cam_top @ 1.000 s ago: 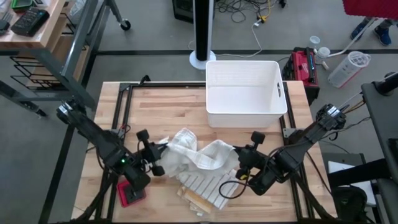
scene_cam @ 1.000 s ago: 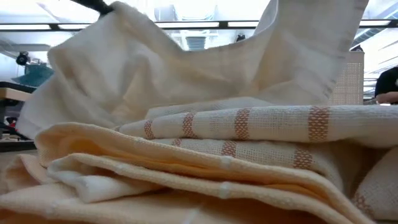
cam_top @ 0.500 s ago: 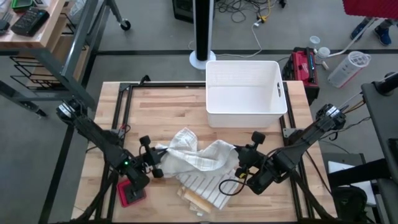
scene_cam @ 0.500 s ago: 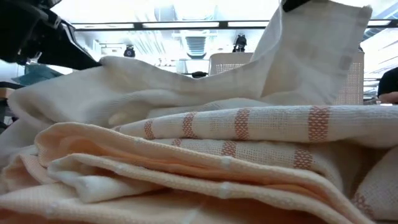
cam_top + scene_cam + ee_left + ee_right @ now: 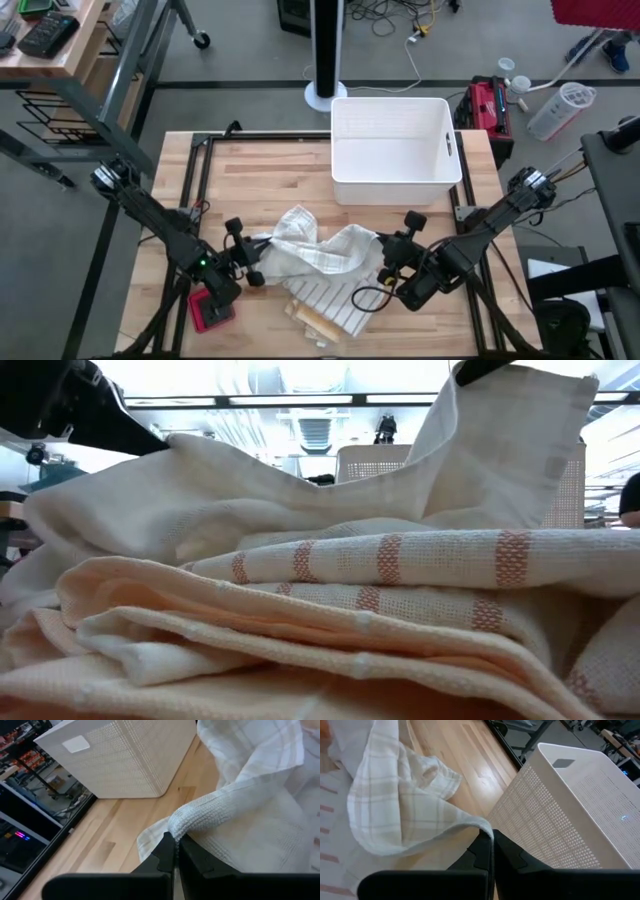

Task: Fold towel
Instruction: Fold the light brown kitchen towel

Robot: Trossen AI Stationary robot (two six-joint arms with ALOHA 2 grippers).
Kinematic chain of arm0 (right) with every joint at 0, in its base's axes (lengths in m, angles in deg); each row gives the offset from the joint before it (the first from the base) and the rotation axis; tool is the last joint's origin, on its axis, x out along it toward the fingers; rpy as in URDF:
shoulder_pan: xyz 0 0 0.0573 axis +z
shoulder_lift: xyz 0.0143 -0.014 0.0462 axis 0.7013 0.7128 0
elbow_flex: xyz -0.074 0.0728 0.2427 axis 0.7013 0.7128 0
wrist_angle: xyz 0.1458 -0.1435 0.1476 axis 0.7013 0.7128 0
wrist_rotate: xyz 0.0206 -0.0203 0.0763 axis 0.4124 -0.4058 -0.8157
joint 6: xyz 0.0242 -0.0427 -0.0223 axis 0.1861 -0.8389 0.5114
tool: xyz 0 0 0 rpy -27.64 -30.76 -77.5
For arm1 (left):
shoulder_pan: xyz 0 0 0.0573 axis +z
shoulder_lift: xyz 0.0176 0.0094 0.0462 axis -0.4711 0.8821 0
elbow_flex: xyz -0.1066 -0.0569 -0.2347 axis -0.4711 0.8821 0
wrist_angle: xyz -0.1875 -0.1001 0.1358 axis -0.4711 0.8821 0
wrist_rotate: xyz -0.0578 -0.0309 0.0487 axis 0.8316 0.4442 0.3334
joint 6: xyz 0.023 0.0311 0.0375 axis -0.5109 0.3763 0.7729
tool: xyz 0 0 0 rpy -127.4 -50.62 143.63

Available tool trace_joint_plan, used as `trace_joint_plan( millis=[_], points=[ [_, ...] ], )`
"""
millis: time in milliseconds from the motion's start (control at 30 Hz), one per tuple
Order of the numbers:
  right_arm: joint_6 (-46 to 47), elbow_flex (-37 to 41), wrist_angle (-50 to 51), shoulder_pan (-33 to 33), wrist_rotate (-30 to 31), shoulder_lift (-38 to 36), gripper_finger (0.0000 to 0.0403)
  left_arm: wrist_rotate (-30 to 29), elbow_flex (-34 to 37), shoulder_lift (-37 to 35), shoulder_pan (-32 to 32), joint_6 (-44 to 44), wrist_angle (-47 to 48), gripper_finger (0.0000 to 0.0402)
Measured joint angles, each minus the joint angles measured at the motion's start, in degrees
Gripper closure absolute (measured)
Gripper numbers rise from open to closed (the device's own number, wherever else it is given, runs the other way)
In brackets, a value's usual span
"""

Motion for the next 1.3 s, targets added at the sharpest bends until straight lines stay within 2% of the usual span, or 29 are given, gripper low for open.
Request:
trace_joint_plan(
  millis=[400, 633, 833, 900, 1067, 1200, 1300],
  points=[
    [-1.14, -1.23, -0.29, 0.04, 0.12, 0.00, 0.0403, 0.00, -1.24, 0.02, 0.00, 0.91, 0.01, 0.0401],
    [-7.92, -6.15, -5.56, 1.39, 0.38, 0.00, 0.0403, -5.71, -9.93, 0.02, -1.10, 9.94, -0.13, 0.0401],
    [-13.05, -7.98, -9.41, 3.79, -0.01, 0.00, 0.0403, -6.74, -15.37, 0.75, -3.47, 15.77, -0.21, 0.0401],
    [-13.12, -9.00, -9.58, 4.73, -0.02, 0.00, 0.0403, -9.97, -15.97, 1.31, -4.58, 16.29, -0.19, 0.0401],
    [-14.63, -11.09, -12.36, 6.57, 0.00, 0.00, 0.0403, -24.56, -16.27, 3.30, -7.56, 16.70, -2.27, 0.0401],
    [-14.66, -11.53, -14.01, 6.52, 0.34, 0.00, 0.0399, -25.99, -16.34, 3.74, -8.22, 18.69, -3.67, 0.0401],
    [-14.68, -11.49, -13.99, 6.49, 0.47, 0.00, 0.0377, -26.03, -16.34, 3.74, -7.96, 18.11, -3.67, 0.0401]
  ],
)
